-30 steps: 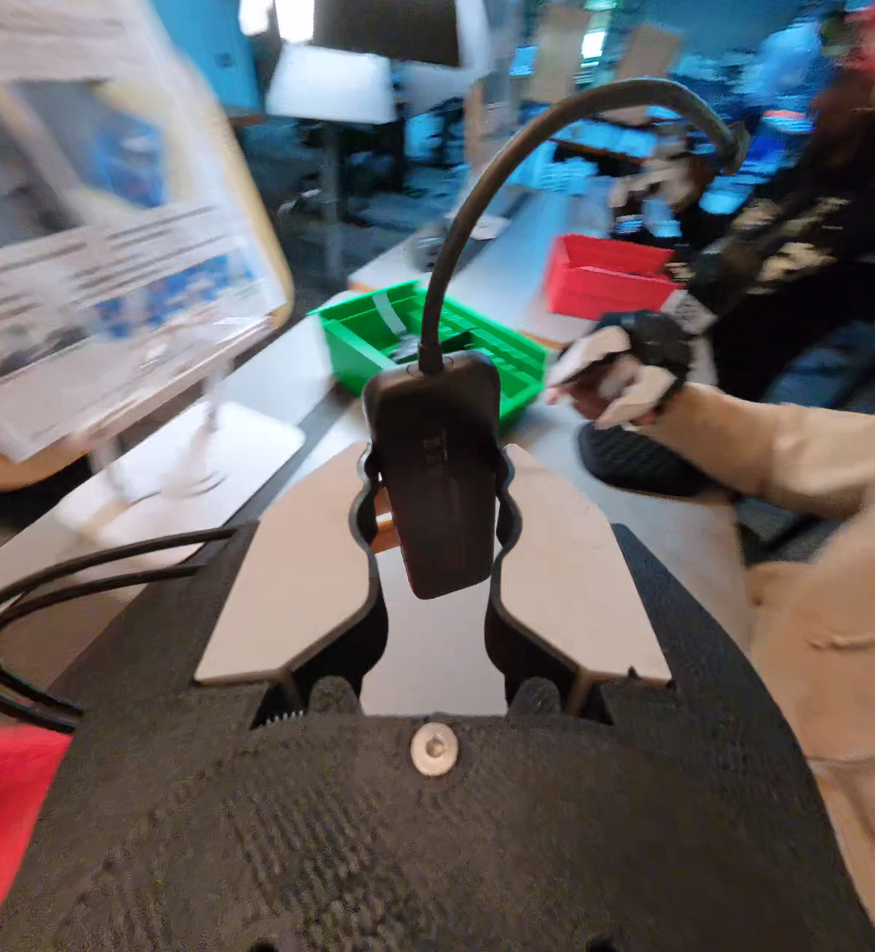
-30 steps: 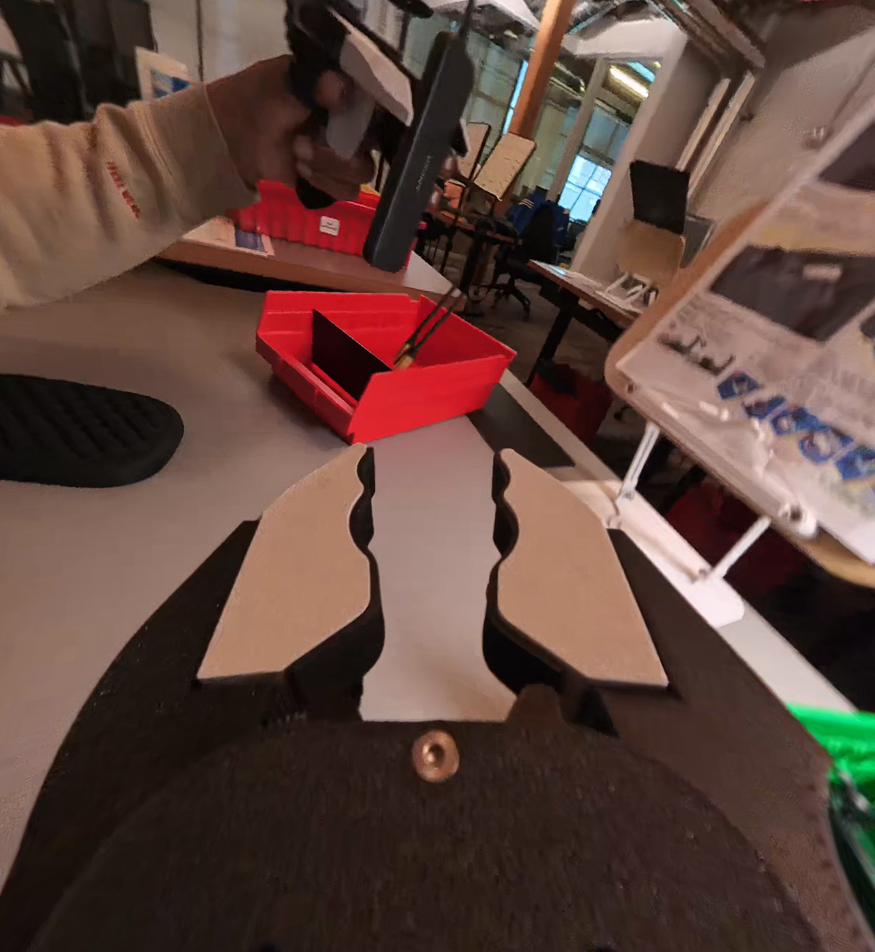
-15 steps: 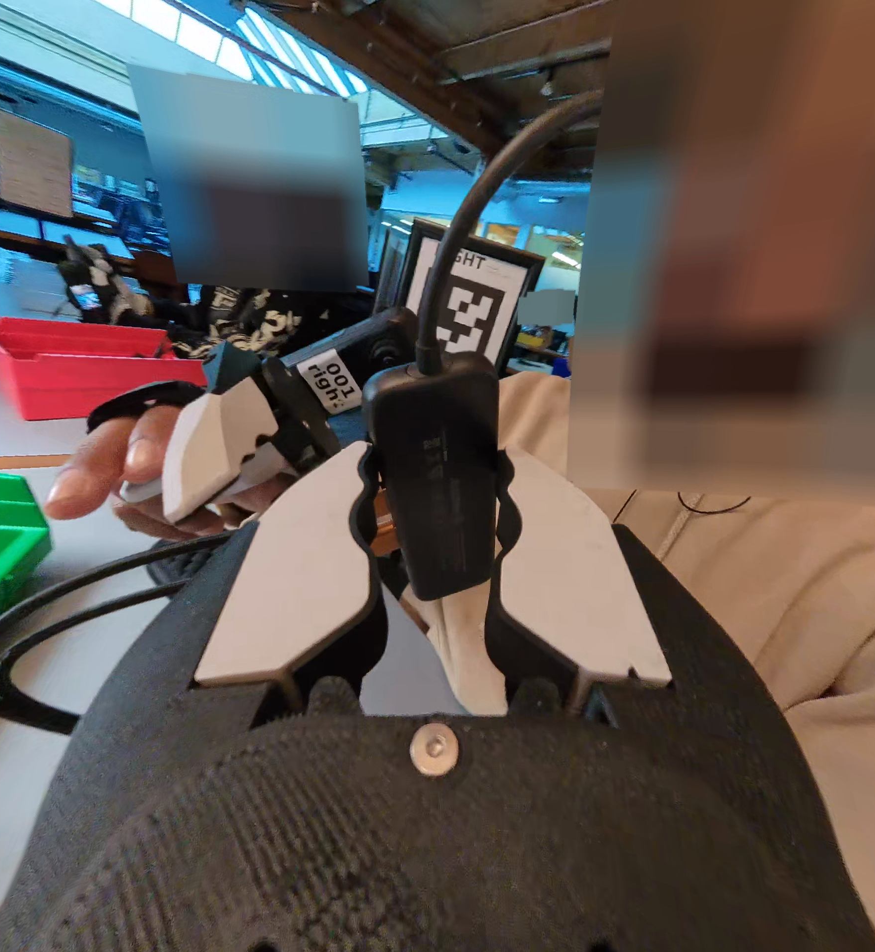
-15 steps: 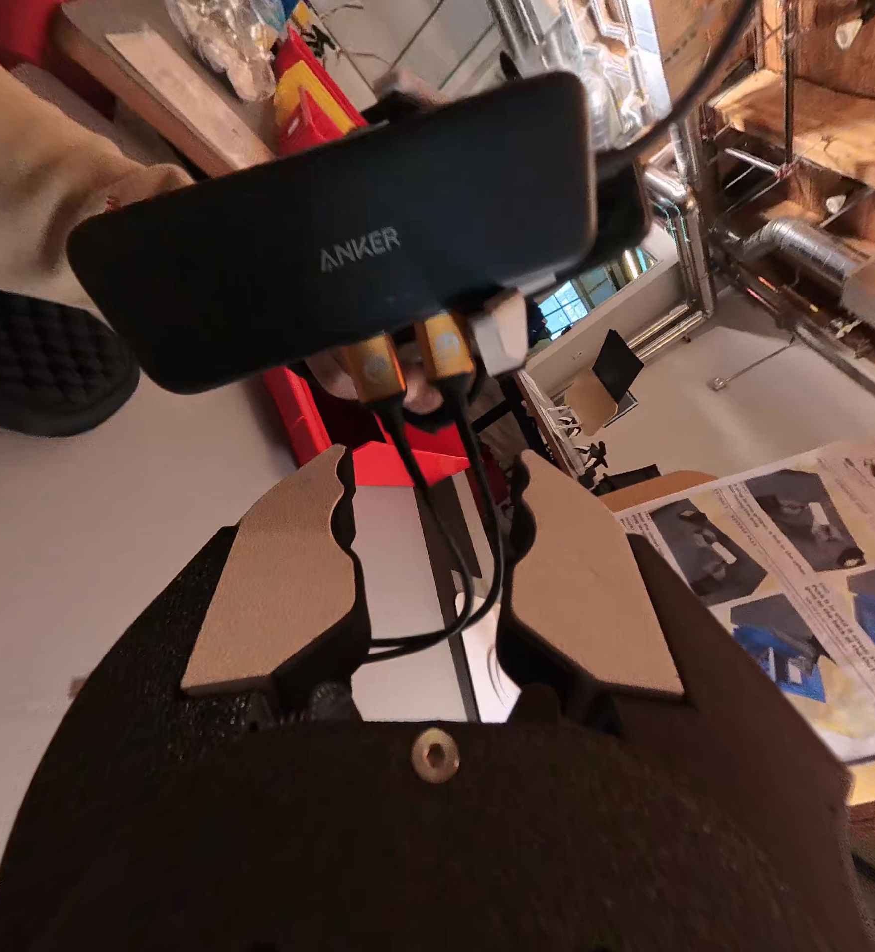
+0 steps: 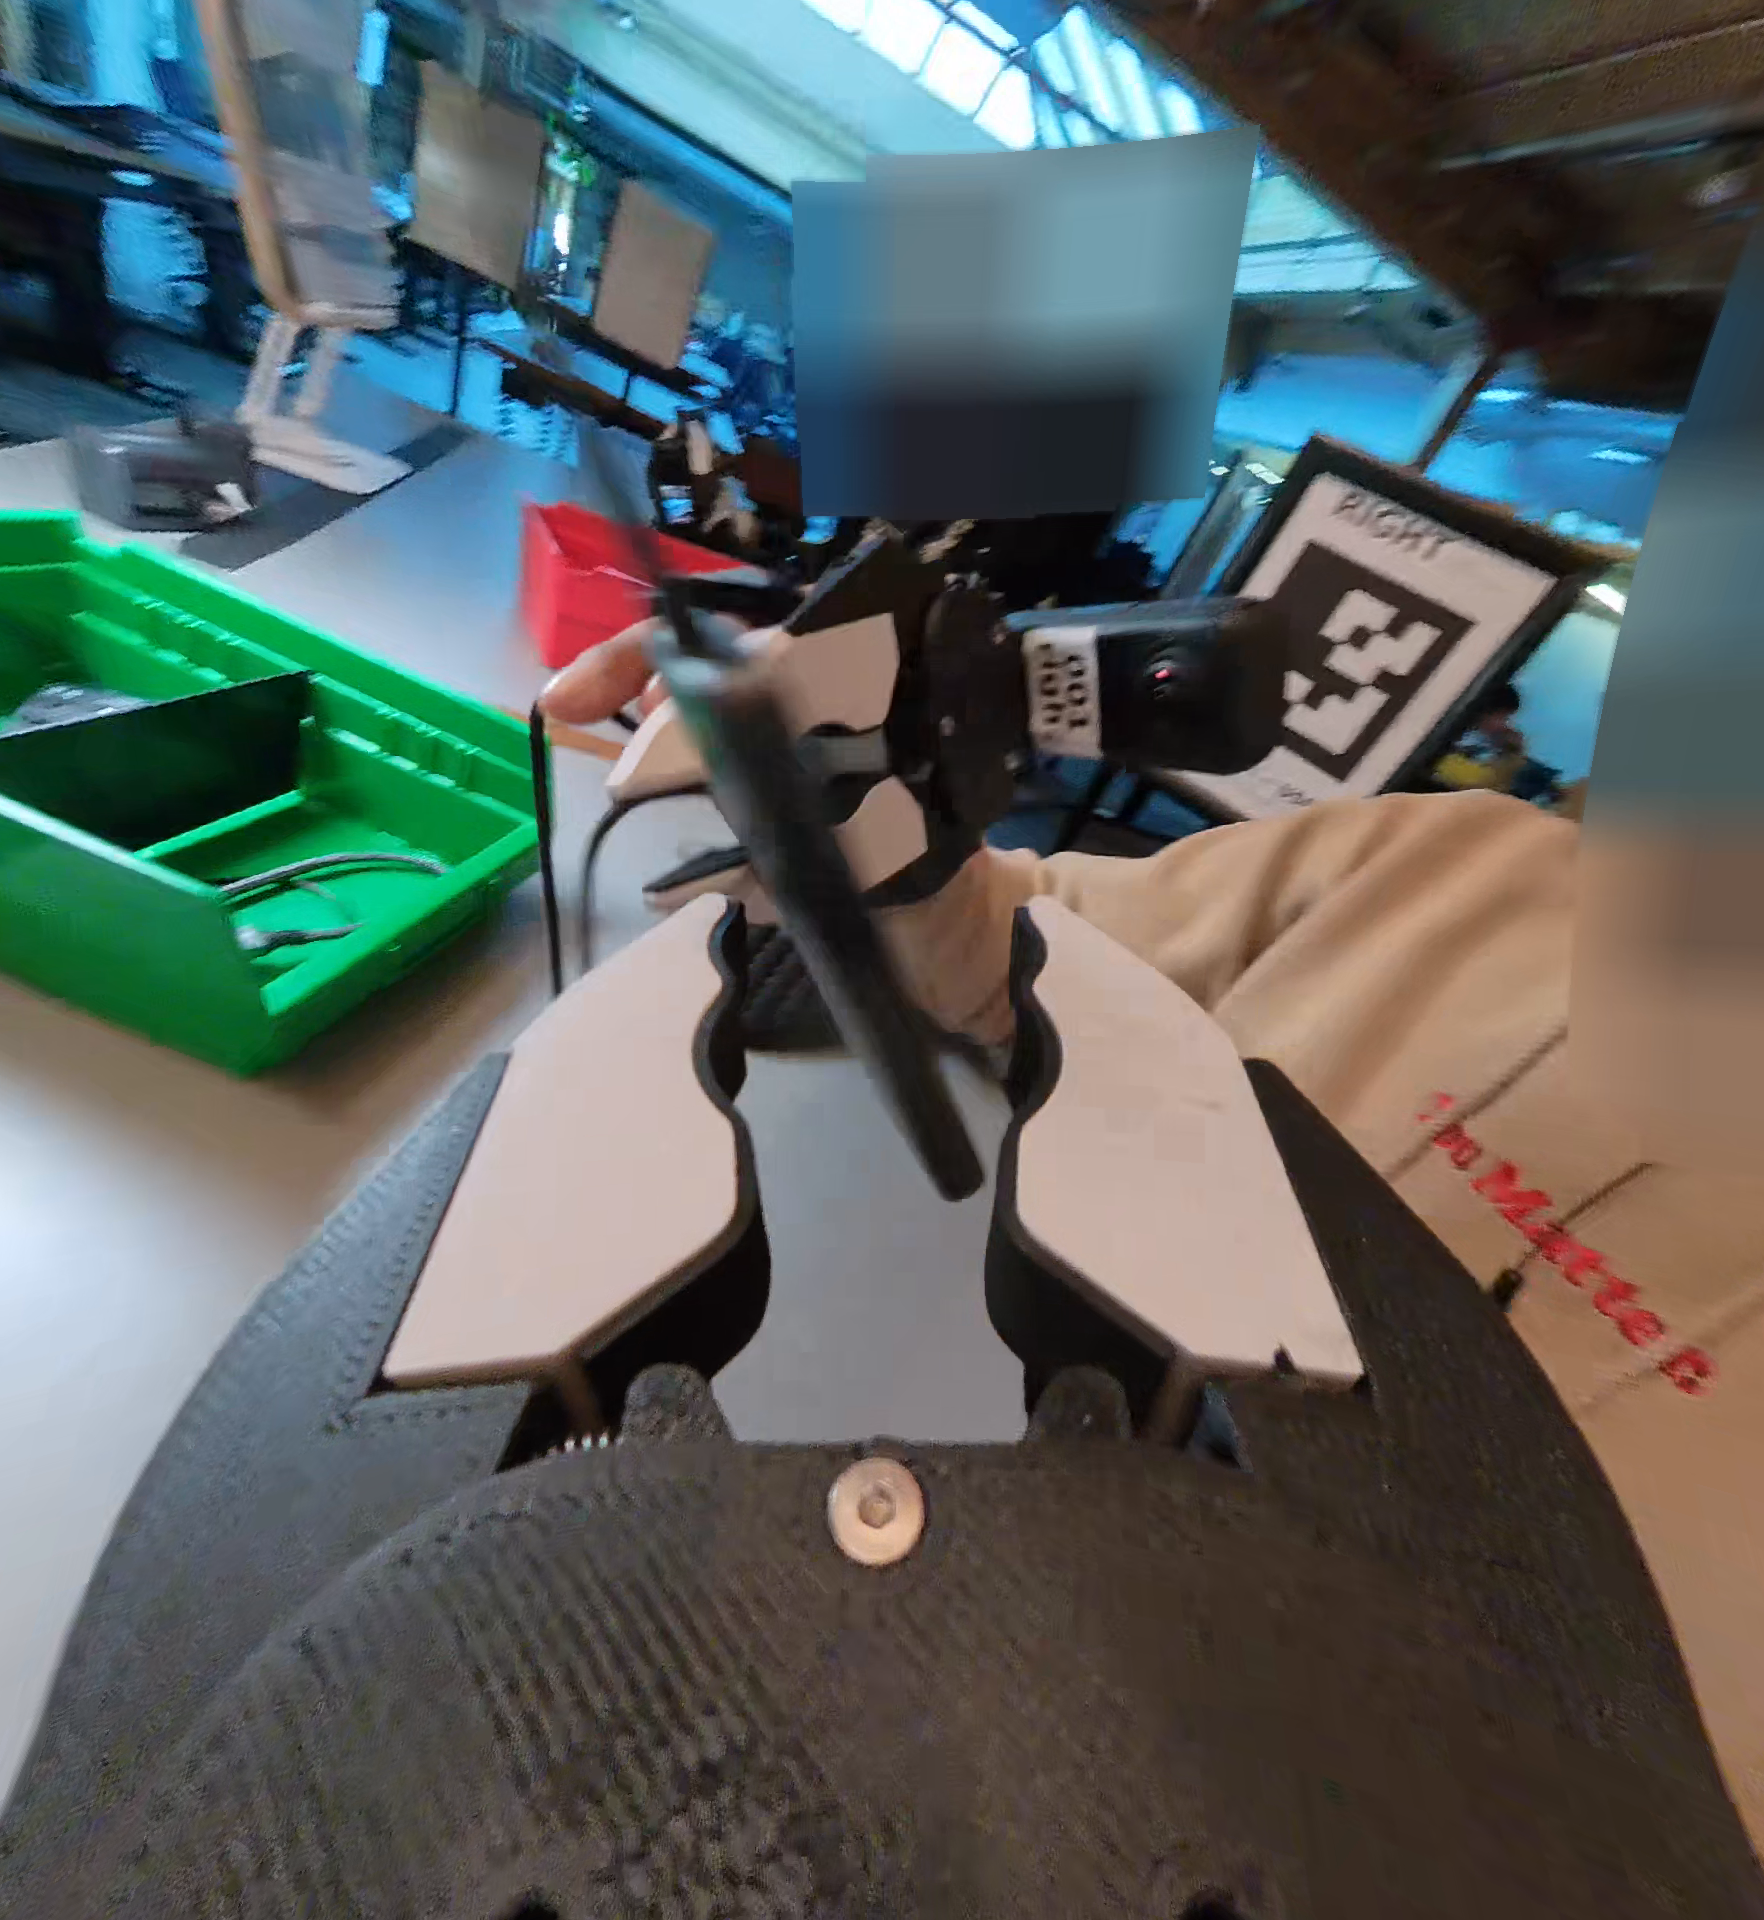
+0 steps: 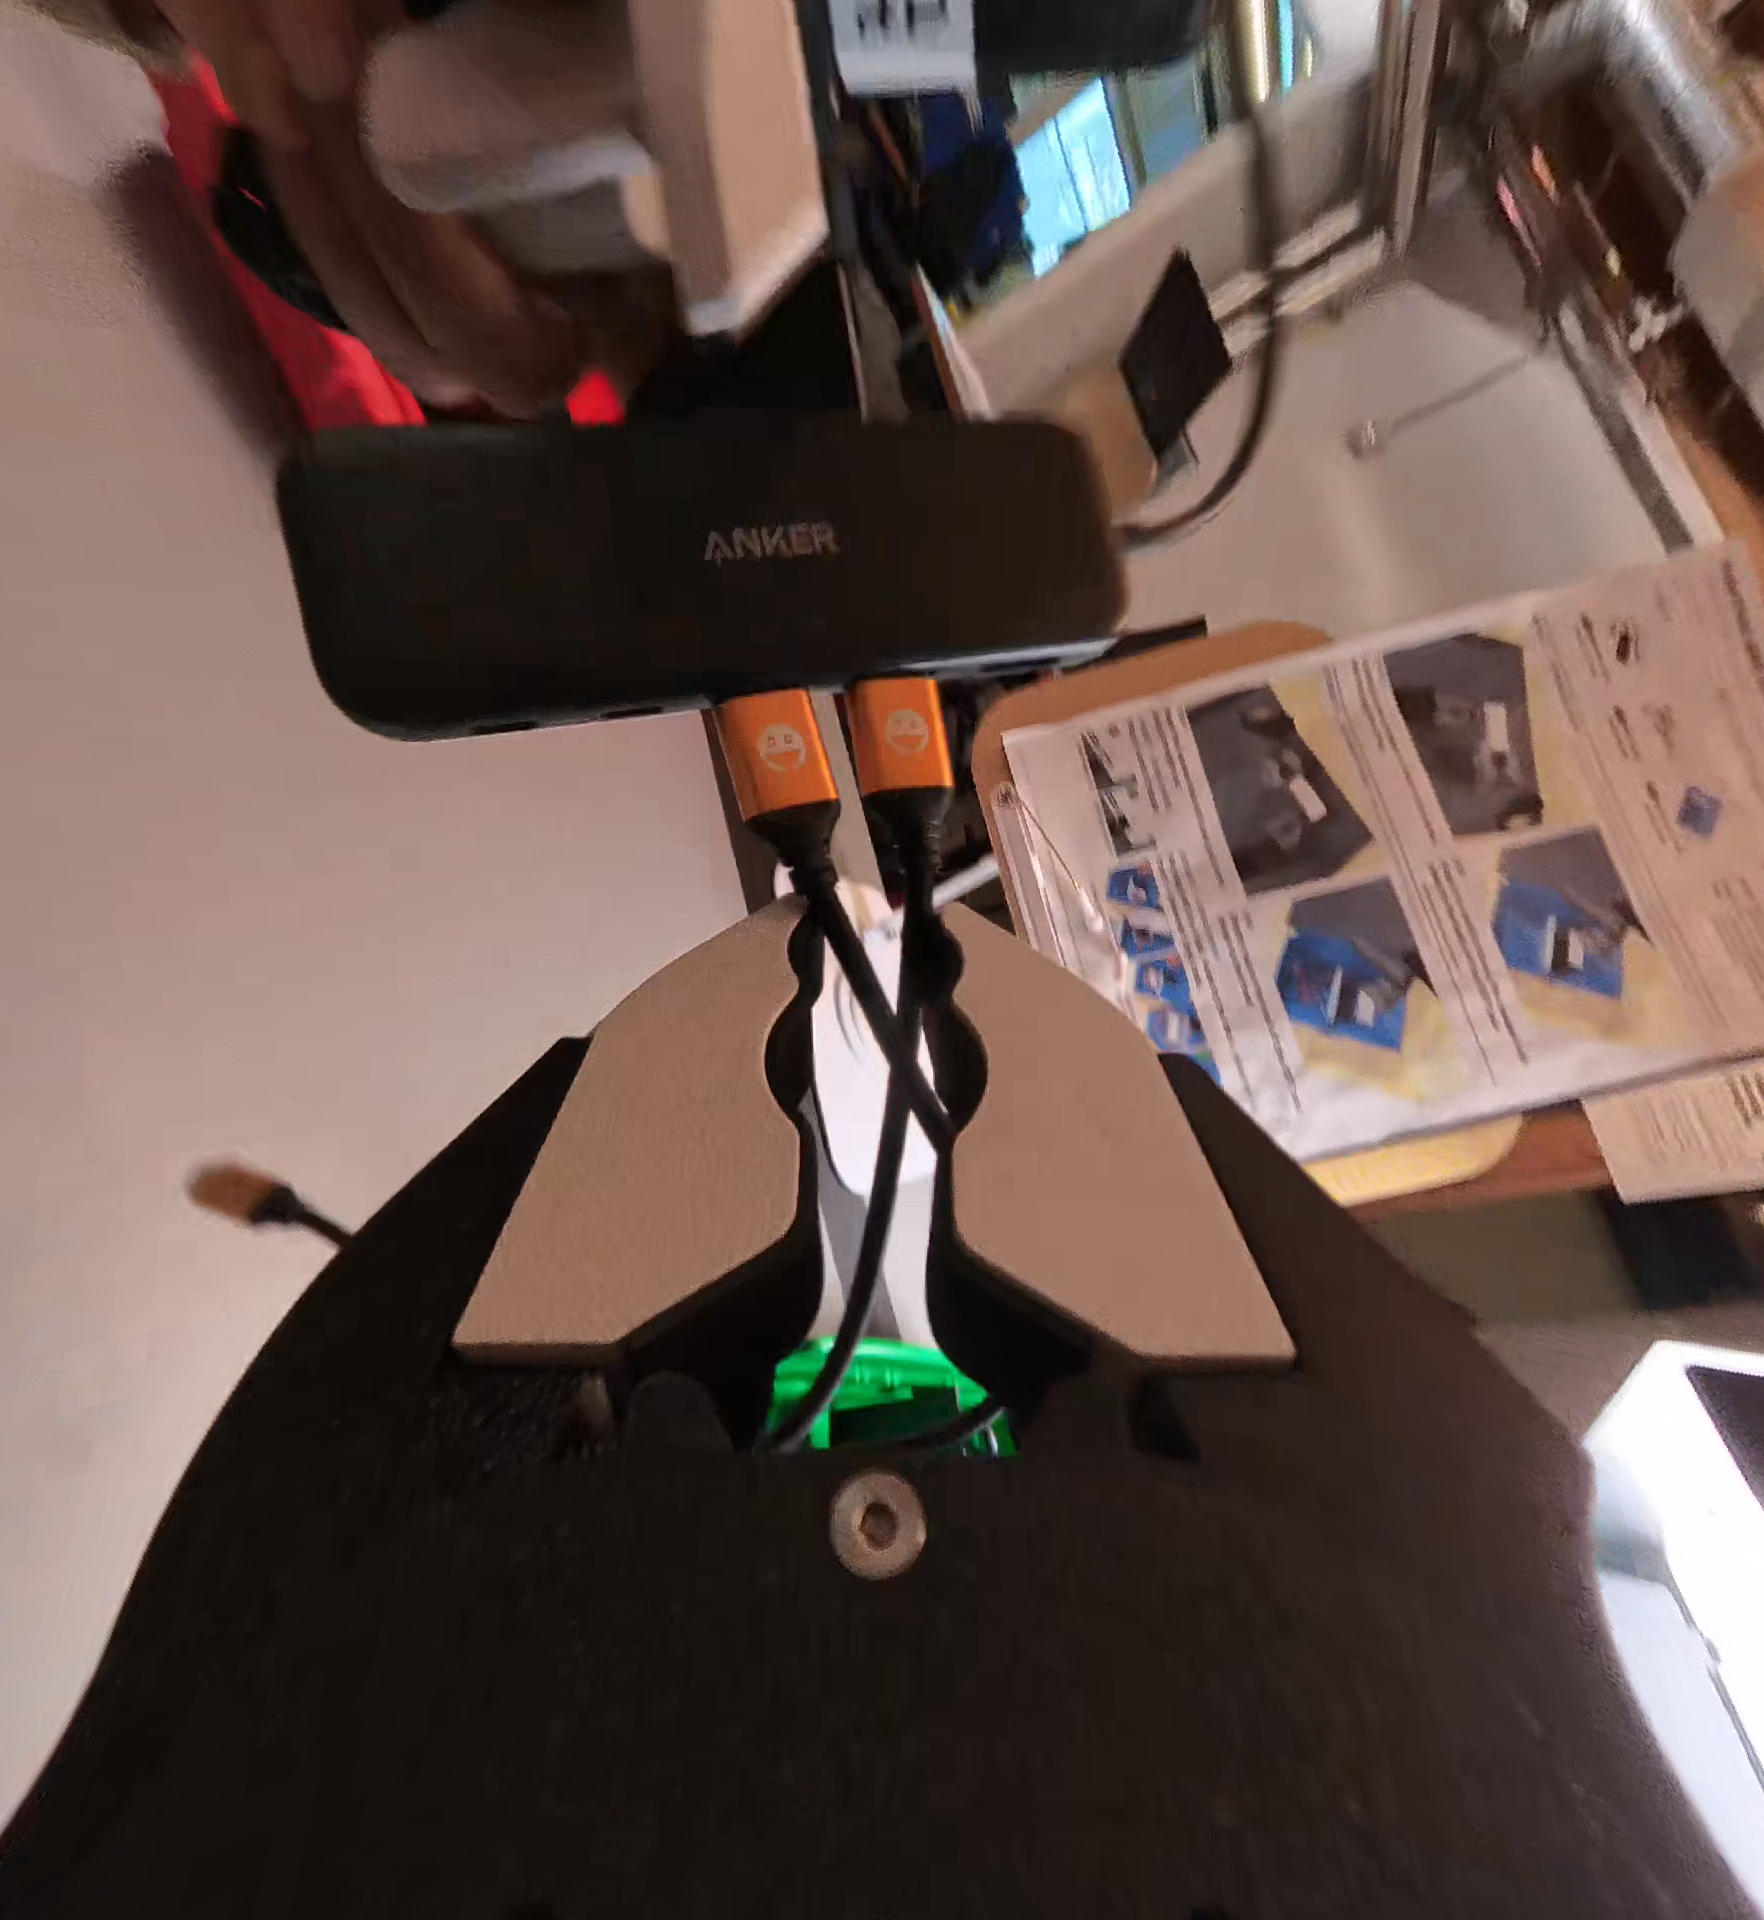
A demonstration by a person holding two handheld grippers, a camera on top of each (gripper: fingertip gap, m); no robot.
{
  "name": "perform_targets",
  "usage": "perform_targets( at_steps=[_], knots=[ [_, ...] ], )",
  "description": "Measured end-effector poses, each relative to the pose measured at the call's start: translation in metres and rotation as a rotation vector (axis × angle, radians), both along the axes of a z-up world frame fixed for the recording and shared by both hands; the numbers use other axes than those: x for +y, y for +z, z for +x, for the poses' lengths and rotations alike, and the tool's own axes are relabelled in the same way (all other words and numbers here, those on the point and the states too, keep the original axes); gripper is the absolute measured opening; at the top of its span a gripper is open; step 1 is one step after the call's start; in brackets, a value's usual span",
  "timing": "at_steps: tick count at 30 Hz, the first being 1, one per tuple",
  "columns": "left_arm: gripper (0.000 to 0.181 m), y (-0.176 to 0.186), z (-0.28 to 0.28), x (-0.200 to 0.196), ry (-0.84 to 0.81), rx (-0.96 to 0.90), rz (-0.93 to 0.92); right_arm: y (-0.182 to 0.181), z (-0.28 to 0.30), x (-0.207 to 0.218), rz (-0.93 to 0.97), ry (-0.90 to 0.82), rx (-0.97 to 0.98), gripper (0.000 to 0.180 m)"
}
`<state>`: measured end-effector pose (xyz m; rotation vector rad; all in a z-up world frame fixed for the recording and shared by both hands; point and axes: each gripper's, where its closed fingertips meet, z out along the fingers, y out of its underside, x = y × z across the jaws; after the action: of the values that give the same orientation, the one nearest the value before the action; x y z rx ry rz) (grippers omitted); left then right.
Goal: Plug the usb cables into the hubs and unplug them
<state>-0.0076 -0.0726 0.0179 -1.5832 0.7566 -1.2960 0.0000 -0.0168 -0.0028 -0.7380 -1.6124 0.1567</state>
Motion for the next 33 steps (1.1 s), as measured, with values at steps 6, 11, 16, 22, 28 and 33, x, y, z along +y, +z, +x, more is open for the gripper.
perform_targets(
  at_steps=[6,11,16,22,28,33],
  knots=[
    [0.025,-0.01,-0.004,0.027,0.183,0.051,0.018,0.001,-0.004,0.003,0.079,-0.052,0.028,0.019],
    [0.013,-0.006,-0.006,0.024,0.182,0.068,0.129,0.006,-0.002,0.0,0.051,-0.032,0.044,0.023],
    [0.012,-0.004,-0.007,0.013,0.172,0.194,0.284,0.017,0.012,-0.022,-0.337,0.169,0.04,0.028],
    [0.012,-0.013,0.001,0.008,0.126,0.235,0.345,0.036,0.028,-0.043,-0.813,0.436,0.063,0.028],
    [0.012,-0.012,0.009,0.007,0.095,0.144,0.354,0.023,0.024,-0.035,-1.027,0.536,0.051,0.03],
    [0.013,-0.013,0.016,0.013,0.119,0.085,0.338,0.008,0.01,-0.04,-0.99,0.512,0.032,0.022]
  ],
)
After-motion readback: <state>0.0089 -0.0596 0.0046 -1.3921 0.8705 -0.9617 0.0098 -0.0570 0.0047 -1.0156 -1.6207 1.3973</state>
